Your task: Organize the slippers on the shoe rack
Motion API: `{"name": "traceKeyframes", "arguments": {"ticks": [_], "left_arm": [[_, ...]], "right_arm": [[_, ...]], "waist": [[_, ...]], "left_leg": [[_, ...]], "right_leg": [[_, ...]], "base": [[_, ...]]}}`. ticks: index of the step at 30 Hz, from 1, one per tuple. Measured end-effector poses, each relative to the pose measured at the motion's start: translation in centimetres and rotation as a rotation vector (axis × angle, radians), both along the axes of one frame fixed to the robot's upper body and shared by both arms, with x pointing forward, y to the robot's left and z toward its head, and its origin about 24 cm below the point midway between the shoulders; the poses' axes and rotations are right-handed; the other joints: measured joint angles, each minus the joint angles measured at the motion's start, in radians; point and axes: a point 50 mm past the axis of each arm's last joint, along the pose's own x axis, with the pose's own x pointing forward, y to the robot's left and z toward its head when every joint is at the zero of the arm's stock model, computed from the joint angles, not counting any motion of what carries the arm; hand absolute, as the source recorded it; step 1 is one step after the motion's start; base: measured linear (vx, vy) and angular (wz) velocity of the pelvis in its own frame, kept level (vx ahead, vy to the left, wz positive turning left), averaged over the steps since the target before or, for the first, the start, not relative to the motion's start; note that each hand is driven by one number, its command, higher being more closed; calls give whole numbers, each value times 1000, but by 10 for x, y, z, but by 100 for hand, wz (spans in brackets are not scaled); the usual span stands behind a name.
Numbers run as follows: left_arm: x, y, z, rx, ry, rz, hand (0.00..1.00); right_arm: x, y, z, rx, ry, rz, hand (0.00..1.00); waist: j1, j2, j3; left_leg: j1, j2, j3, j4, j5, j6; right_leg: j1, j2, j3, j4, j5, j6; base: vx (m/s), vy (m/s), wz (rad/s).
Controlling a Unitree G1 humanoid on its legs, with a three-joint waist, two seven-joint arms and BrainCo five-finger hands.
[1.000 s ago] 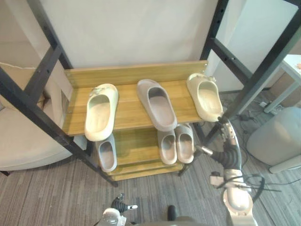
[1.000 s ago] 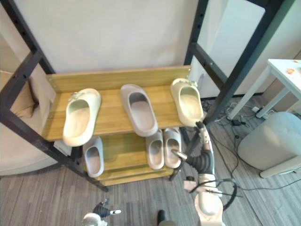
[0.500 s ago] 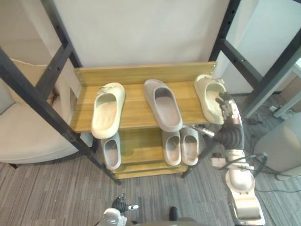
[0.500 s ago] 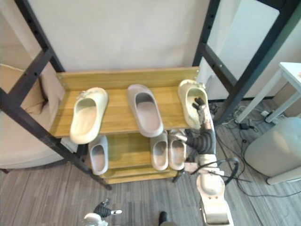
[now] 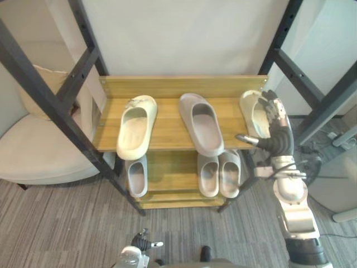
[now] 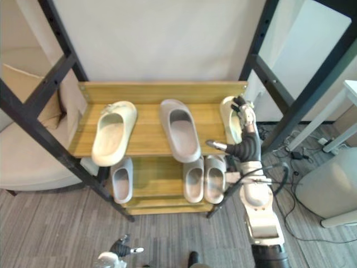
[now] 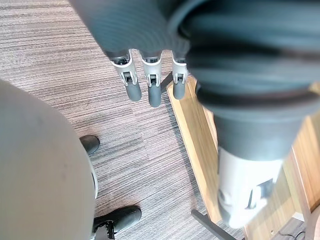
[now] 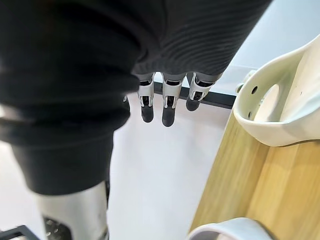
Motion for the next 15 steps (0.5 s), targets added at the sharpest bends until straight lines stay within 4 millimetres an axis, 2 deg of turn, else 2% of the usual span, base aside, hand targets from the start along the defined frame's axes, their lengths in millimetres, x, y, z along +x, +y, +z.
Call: {"name": "traceKeyframes", "arguments": {"ticks": [10, 15], "left_arm": [[2, 0, 1, -5, -14, 4, 0], [2, 0, 1, -6, -14, 7, 0]], "right_arm": [[33, -15, -1, -67, 82, -48, 0], [48, -14, -3, -92, 124, -44, 0]], "waist": [[15, -5, 1], [16, -5, 1]], "left_leg": [[-6, -9, -20, -13, 9, 2], [-10, -9, -23, -13, 10, 3]], "right_leg": [[-2, -5, -17, 0, -1, 1], [-4, -6, -19, 0, -1, 1]], "base": [[-7, -2, 5], [-10, -5, 2]]}}
